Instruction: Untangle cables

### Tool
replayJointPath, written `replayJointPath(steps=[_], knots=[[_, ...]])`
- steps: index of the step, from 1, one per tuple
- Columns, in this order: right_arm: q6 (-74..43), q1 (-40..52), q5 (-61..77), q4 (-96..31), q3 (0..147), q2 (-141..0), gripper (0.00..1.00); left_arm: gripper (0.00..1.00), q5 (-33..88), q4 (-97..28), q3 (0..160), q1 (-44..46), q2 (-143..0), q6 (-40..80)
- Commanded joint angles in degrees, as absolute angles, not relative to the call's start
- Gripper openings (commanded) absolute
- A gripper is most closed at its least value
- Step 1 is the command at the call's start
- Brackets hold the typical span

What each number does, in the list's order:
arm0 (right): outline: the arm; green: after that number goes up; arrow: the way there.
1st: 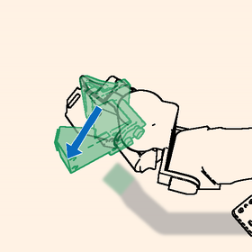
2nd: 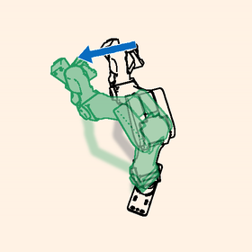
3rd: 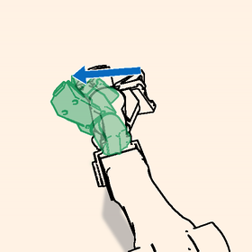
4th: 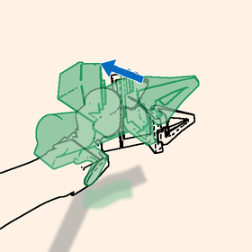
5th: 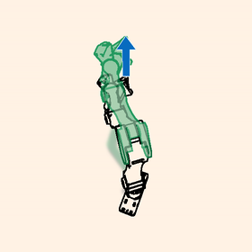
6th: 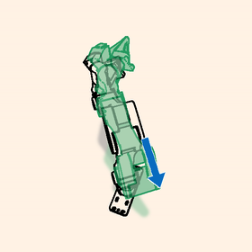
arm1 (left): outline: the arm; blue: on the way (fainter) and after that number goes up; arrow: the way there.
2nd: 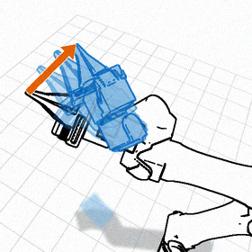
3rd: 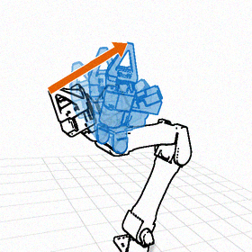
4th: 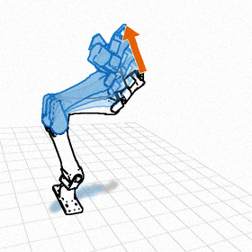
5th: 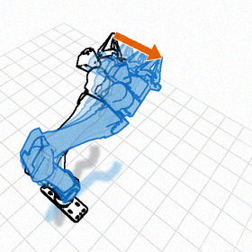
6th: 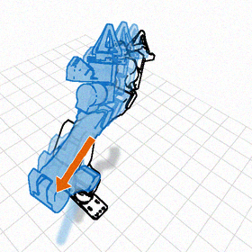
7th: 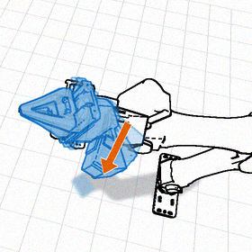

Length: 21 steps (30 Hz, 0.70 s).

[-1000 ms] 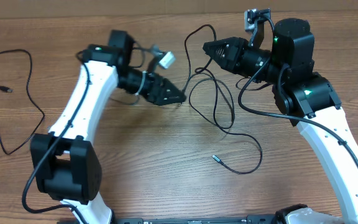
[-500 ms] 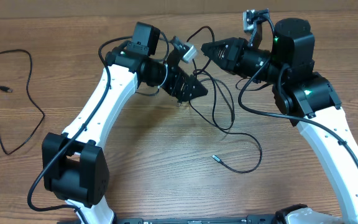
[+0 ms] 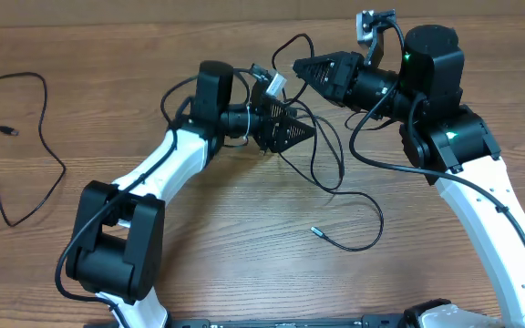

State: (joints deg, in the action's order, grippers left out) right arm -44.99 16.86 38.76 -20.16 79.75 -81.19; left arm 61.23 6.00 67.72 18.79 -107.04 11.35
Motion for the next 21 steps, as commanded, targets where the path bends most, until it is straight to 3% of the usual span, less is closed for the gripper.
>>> replayJointPath(steps=[1, 12, 15, 17, 19, 21], knots=[[-45.04, 16.73, 39.33, -19.57, 81.36, -80.05, 0.04, 1.0, 66.06, 11.25, 64.05, 19.25, -107.5, 22.15], [-45.04, 16.73, 39.33, -19.55, 81.36, -80.05, 0.04, 0.96, 62.13, 12.49, 62.67, 23.66, -107.57, 23.99], [-45.04, 16.73, 39.35, -19.62, 81.36, -80.05, 0.04, 0.9, 58.83, 12.53, 62.67, 25.32, -107.57, 25.45], [-45.04, 16.73, 39.38, -19.79, 81.36, -80.05, 0.04, 0.76, 57.87, 12.62, 62.67, 25.71, -107.57, 26.98], [-44.99, 16.75, 39.81, -19.79, 81.36, -80.05, 0.04, 0.36, 57.84, 12.73, 62.67, 25.69, -107.57, 27.07], [-45.01, 16.73, 40.01, -19.81, 81.36, -80.05, 0.04, 0.15, 57.87, 12.71, 62.67, 25.23, -107.57, 27.09]])
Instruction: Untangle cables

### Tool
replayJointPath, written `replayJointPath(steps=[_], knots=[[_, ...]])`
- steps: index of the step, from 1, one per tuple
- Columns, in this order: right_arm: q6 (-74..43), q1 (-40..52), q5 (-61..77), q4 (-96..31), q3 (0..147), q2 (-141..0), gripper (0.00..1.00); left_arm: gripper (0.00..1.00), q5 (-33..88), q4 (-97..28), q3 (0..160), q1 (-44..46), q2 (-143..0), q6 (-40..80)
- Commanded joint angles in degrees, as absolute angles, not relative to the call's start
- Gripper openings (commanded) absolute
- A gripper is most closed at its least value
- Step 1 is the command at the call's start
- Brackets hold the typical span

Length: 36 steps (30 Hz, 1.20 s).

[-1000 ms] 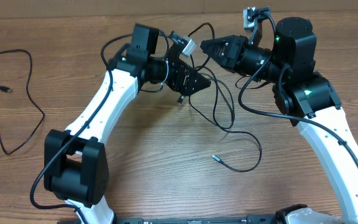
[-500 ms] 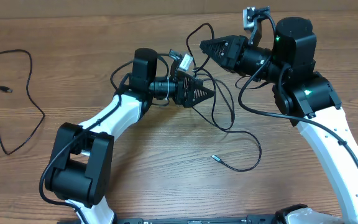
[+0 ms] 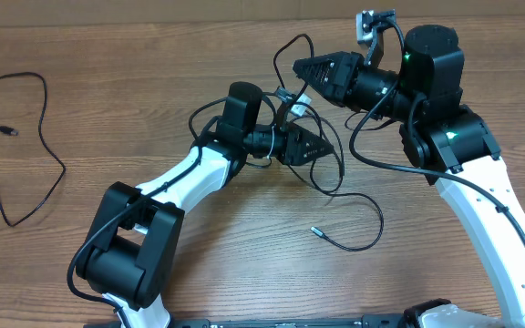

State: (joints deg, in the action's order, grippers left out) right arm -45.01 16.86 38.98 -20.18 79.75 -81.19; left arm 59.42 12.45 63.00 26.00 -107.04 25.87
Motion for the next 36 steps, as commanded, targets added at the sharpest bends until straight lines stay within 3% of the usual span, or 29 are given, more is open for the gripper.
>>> replayJointPath(steps=[1, 2, 8, 13, 27, 36], knots=[[-44.99, 16.73, 40.01, -19.81, 81.36, -80.05, 0.04, 0.09, 57.91, 12.62, 62.67, 24.99, -107.57, 27.09], [-44.99, 16.73, 40.01, -19.81, 81.36, -80.05, 0.04, 0.04, 58.11, 12.62, 62.67, 24.73, -107.57, 27.07], [-43.44, 15.64, 39.0, -21.41, 81.36, -80.05, 0.04, 0.04, 57.84, 9.56, 62.67, 24.64, -107.57, 22.65], [-42.54, 12.82, 34.44, -30.5, 81.36, -80.07, 0.04, 0.04, 58.06, 9.02, 62.67, 24.25, -107.57, 22.72], [-35.05, 11.66, 2.85, -61.95, 80.44, -82.11, 0.04, 0.04, 55.07, 7.77, 62.67, 23.88, -107.55, 22.7], [-35.09, 11.66, -5.91, -64.71, 75.0, -85.06, 0.04, 0.04, 54.04, 7.14, 62.85, 23.73, -107.39, 24.05]])
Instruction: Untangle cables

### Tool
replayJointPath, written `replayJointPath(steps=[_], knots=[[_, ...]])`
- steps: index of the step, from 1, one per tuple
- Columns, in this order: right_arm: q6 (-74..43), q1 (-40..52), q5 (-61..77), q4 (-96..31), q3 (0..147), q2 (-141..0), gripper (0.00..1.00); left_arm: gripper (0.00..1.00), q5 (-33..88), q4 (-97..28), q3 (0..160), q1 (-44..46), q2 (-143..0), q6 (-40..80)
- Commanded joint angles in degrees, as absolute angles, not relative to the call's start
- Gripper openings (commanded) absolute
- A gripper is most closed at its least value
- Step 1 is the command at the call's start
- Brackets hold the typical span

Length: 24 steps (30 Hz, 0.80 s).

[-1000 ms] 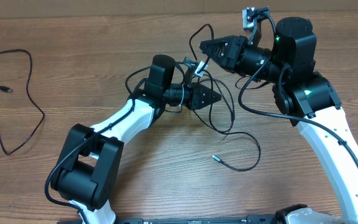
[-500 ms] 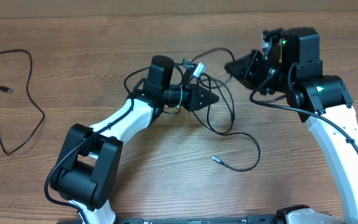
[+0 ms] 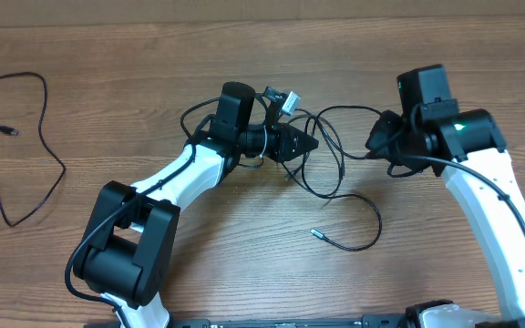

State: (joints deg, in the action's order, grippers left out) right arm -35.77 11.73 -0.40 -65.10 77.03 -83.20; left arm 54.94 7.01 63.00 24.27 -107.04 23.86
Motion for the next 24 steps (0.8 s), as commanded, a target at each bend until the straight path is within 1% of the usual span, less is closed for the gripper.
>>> replayJointPath(steps=[1, 7, 10, 15, 16, 17, 18, 19, 21, 24], knots=[[-35.09, 11.64, -6.9, -64.47, 74.35, -85.82, 0.04, 0.04, 54.02, 7.09, 62.85, 23.57, -107.2, 24.08], [-35.07, 11.64, -9.45, -63.09, 72.05, -89.47, 0.04, 0.04, 54.3, 7.11, 62.85, 21.67, -105.21, 25.78], [-35.07, 11.64, -9.43, -62.72, 72.05, -90.59, 0.05, 0.04, 53.98, 7.07, 62.85, 20.75, -103.11, 26.02], [-35.07, 11.64, -9.41, -62.22, 72.05, -90.67, 0.17, 0.04, 51.7, 8.78, 62.87, 19.81, -97.8, 29.08], [-35.07, 11.64, -9.39, -62.28, 72.05, -90.67, 0.26, 0.04, 51.57, 9.76, 62.89, 19.62, -96.36, 29.67], [-35.07, 11.66, -9.39, -62.39, 72.05, -90.67, 0.5, 0.04, 51.42, 10.79, 62.89, 19.44, -94.85, 30.3], [-35.07, 11.64, -9.37, -62.48, 72.05, -90.67, 0.69, 0.04, 51.16, 11.81, 62.89, 19.18, -93.54, 31.05], [-35.07, 11.64, -9.13, -62.57, 72.05, -90.67, 0.77, 0.04, 50.85, 12.97, 62.89, 19.0, -92.23, 31.97], [-35.07, 11.66, -7.73, -62.61, 72.05, -90.67, 0.84, 0.04, 50.87, 17.3, 62.89, 18.48, -89.36, 32.51], [-35.05, 11.66, -3.73, -62.46, 72.05, -90.67, 0.86, 0.04, 51.07, 24.58, 62.89, 17.89, -85.86, 33.54]])
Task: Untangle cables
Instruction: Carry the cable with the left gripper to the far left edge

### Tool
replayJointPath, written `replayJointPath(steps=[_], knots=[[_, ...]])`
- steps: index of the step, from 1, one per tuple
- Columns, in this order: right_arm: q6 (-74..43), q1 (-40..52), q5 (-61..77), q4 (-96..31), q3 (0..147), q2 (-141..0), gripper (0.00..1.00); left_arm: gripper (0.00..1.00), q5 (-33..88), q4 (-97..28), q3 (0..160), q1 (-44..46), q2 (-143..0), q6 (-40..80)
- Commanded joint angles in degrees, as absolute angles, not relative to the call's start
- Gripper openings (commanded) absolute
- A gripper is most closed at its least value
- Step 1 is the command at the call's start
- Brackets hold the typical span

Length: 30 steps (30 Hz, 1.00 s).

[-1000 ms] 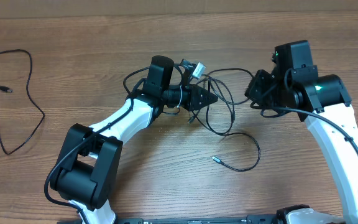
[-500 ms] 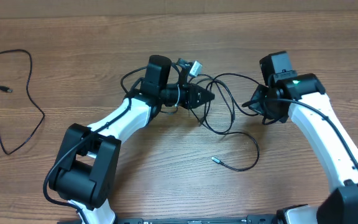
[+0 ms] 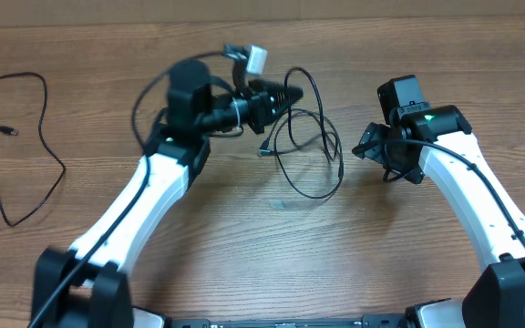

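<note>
A black cable [image 3: 310,137] lies and hangs in overlapping loops at the table's middle, one plug end [image 3: 262,151] dangling at its left. My left gripper [image 3: 292,92] points right above the loops and is shut on the cable's upper strand. A loop arcs up past its tips. My right gripper [image 3: 363,150] points left, just right of the loops near another cable end [image 3: 339,170]. It appears apart from the cable, and its jaws are too dark to read. A second, separate black cable [image 3: 27,137] lies spread at the far left.
Wooden table [image 3: 244,255]. The left arm's white links run from the bottom left up to the middle. The right arm's run from the bottom right. A small white camera block [image 3: 255,58] sits above the left wrist.
My left gripper has moved up and back with the cable. The long tail and plug that lay near the front middle have been drawn up into the loops. The right gripper shifted slightly left.
Both grippers first met over the tangle at the back middle, the right one high and pointing left. The left then reached further right into the loops. The right arm then dropped to the table's right. Now the left holds the cable further back, its tail gathered in.
</note>
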State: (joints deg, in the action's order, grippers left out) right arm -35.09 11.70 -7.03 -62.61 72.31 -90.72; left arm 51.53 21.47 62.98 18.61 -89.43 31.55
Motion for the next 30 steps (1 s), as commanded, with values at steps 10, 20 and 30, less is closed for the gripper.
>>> replayJointPath(steps=[10, 20, 30], knots=[[-35.07, 11.66, 0.45, -62.43, 72.05, -90.67, 0.89, 0.04, 49.95, 39.88, 62.89, 12.78, -78.65, 36.23], [-35.09, 11.66, 10.81, -61.21, 72.05, -90.67, 0.88, 0.04, 44.05, 26.13, 62.89, -2.11, -77.52, 57.74], [-37.15, 15.84, 14.92, -56.1, 71.66, -90.74, 0.45, 0.04, 41.8, 24.8, 62.89, -6.42, -77.49, 81.71]])
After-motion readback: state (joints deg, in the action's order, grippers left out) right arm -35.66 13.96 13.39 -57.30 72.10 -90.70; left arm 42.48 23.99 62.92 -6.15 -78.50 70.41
